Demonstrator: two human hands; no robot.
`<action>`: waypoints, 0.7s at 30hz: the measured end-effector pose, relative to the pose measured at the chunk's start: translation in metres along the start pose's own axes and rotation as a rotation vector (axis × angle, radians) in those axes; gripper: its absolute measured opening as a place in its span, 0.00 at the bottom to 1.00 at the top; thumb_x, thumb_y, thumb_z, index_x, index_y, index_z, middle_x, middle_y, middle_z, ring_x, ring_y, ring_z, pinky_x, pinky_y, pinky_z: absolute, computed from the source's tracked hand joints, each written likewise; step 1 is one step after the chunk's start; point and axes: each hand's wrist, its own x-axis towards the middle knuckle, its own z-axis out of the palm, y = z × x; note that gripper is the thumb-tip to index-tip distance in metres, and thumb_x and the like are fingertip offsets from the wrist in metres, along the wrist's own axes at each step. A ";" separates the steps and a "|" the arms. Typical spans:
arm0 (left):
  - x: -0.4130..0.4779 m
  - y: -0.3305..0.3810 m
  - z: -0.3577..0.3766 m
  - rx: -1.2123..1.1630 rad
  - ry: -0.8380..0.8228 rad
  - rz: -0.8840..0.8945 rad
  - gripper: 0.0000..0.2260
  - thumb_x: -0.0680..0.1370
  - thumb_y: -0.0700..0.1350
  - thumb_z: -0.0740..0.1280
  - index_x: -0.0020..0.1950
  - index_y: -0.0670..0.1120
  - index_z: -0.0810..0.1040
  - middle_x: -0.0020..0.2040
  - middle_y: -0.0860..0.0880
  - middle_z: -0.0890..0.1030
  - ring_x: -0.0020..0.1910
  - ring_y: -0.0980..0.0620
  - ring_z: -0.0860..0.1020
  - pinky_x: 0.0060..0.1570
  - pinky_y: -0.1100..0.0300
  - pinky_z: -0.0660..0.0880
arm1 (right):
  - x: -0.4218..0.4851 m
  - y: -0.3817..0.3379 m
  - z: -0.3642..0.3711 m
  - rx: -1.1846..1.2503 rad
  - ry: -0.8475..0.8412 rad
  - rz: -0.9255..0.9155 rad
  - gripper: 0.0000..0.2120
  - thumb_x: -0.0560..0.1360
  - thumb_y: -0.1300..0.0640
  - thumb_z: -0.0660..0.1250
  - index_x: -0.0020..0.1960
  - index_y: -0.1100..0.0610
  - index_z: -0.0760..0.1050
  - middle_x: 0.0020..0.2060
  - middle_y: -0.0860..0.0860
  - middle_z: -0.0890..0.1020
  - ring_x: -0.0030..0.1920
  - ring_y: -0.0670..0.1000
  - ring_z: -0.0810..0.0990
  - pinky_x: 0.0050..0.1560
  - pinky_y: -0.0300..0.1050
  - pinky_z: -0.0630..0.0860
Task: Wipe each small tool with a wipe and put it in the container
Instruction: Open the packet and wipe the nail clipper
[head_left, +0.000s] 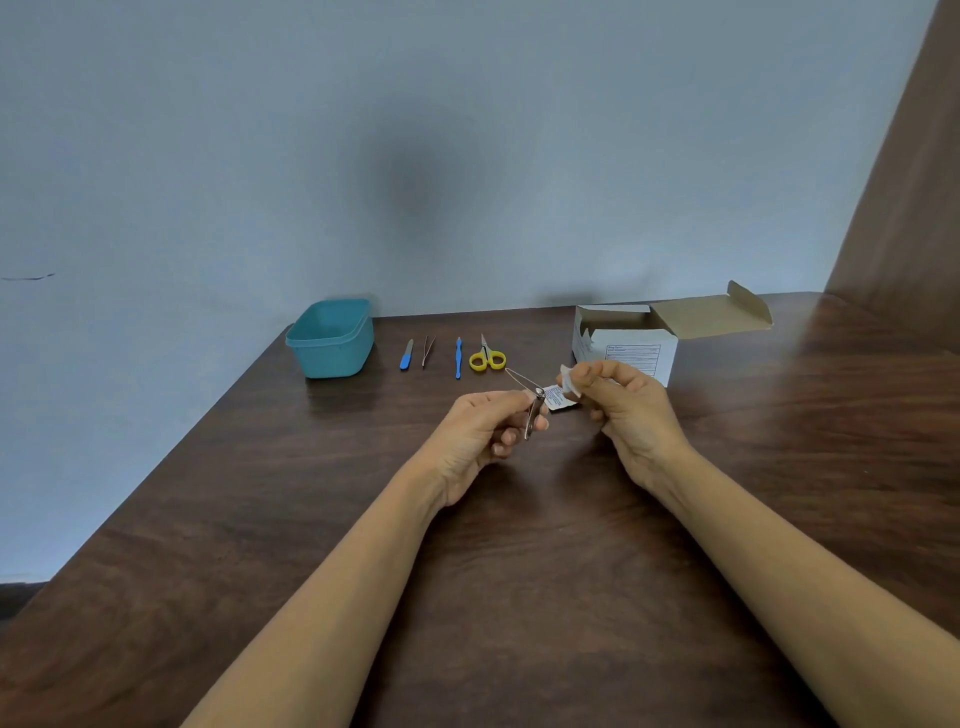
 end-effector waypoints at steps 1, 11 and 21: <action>0.000 0.000 0.000 0.015 -0.008 0.001 0.09 0.80 0.42 0.63 0.43 0.42 0.80 0.33 0.51 0.81 0.25 0.60 0.65 0.27 0.69 0.60 | -0.001 -0.001 0.001 -0.013 -0.024 0.007 0.04 0.69 0.58 0.72 0.39 0.55 0.78 0.37 0.50 0.84 0.35 0.44 0.77 0.35 0.38 0.63; 0.001 -0.002 0.002 0.166 -0.034 0.009 0.10 0.79 0.42 0.63 0.43 0.42 0.82 0.33 0.51 0.81 0.25 0.60 0.65 0.27 0.69 0.62 | -0.012 -0.008 0.005 -0.097 -0.190 -0.044 0.08 0.65 0.54 0.71 0.42 0.56 0.81 0.35 0.47 0.83 0.33 0.38 0.76 0.35 0.30 0.68; 0.001 -0.002 0.002 0.214 -0.073 0.005 0.10 0.79 0.43 0.64 0.42 0.43 0.82 0.32 0.51 0.80 0.25 0.60 0.66 0.28 0.70 0.63 | -0.010 -0.005 0.006 -0.103 -0.103 -0.065 0.01 0.68 0.57 0.72 0.38 0.55 0.82 0.36 0.48 0.83 0.36 0.40 0.77 0.35 0.31 0.69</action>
